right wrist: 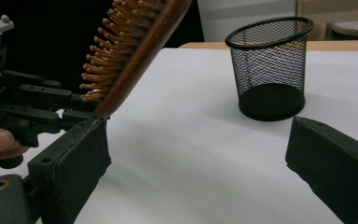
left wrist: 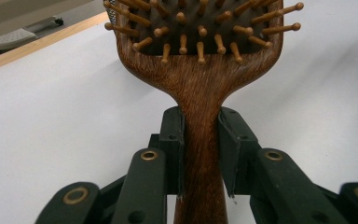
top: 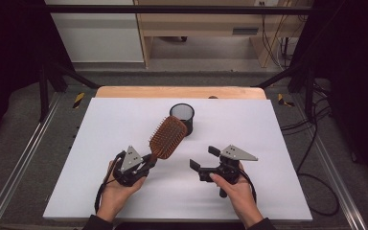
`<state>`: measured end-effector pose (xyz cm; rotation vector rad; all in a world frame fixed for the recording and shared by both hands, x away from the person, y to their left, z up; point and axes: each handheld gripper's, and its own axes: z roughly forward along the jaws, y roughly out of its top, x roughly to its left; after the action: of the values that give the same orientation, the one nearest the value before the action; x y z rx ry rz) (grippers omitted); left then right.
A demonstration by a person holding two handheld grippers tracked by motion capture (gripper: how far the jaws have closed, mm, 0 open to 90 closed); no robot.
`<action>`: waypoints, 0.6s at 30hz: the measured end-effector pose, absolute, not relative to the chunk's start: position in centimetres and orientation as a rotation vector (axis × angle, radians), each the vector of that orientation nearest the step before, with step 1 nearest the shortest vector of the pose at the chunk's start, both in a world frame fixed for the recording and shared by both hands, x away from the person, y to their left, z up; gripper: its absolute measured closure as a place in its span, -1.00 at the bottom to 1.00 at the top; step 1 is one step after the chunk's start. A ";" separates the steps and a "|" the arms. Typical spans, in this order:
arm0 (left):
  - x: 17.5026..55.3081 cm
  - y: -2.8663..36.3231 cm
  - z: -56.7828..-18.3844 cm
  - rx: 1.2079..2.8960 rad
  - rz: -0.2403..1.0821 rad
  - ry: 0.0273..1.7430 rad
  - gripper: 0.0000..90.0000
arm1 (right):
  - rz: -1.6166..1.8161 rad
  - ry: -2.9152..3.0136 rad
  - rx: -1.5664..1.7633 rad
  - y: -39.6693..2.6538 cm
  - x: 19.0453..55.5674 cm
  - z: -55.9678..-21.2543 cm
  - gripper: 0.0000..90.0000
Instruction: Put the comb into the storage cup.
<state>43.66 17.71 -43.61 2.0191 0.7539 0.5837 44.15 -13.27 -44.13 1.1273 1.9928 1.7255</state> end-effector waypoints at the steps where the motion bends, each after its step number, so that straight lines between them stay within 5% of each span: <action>1: 43.6 17.7 -43.6 2.021 0.582 0.749 0.62 | 1.727 1.996 1.126 -13.0 44.2 -44.1 -0.87; 18: 43.2 16.7 -43.4 2.013 0.603 0.715 0.62 | 1.804 2.025 1.127 -10.7 44.9 -43.4 -0.88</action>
<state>43.17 16.73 -43.44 2.0132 0.7149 0.6030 44.89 -10.70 -43.44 1.1271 2.0255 1.8042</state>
